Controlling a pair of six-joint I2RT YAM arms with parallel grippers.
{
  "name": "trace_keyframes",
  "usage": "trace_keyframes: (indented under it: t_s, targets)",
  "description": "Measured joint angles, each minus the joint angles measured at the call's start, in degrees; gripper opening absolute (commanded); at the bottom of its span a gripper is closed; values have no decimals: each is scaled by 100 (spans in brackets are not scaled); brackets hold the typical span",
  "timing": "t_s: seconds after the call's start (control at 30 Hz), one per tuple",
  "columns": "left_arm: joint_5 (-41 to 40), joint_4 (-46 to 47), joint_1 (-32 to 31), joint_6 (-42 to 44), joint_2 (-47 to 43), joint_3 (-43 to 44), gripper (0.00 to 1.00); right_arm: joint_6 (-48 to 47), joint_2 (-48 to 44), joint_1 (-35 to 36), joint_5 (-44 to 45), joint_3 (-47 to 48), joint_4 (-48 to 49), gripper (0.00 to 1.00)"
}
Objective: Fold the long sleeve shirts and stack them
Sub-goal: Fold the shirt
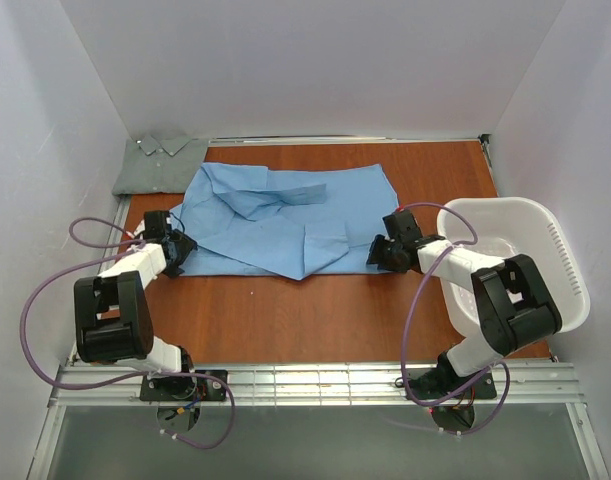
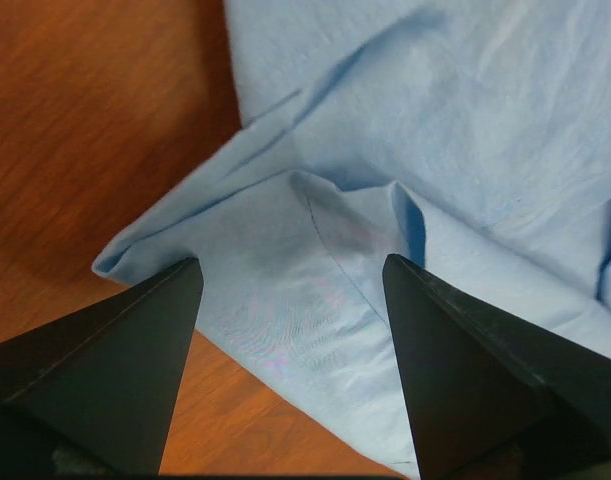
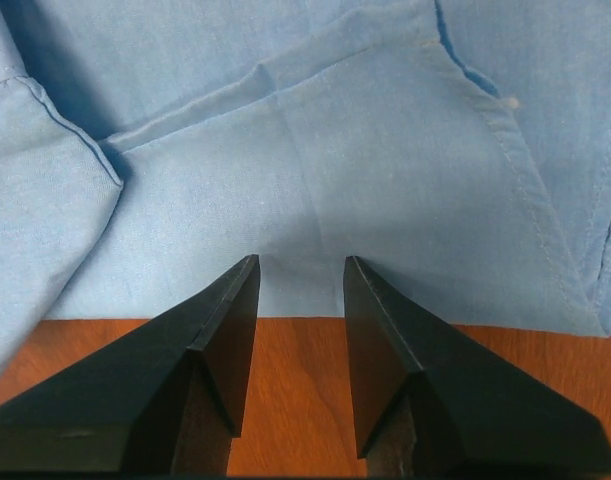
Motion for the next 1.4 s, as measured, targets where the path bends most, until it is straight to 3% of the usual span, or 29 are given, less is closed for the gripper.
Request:
trace_keyframes:
  t_s: [0.37, 0.63, 0.8, 1.07, 1.4]
  targets:
    - [61, -479, 382, 76, -737, -369, 70, -350, -481, 118, 153, -11, -726, 32]
    - [160, -772, 286, 345, -1554, 26, 70, -813, -592, 398, 350, 817, -911, 33]
    - [160, -669, -42, 435, -1154, 184, 63, -990, -125, 391, 623, 1097, -911, 32]
    - [129, -555, -157, 627, 26, 192, 62, -1259, 592, 380, 861, 1086, -1102, 32]
    - [26, -227, -129, 382, -203, -173, 62, -1458, 485, 374, 741, 791, -1180, 34]
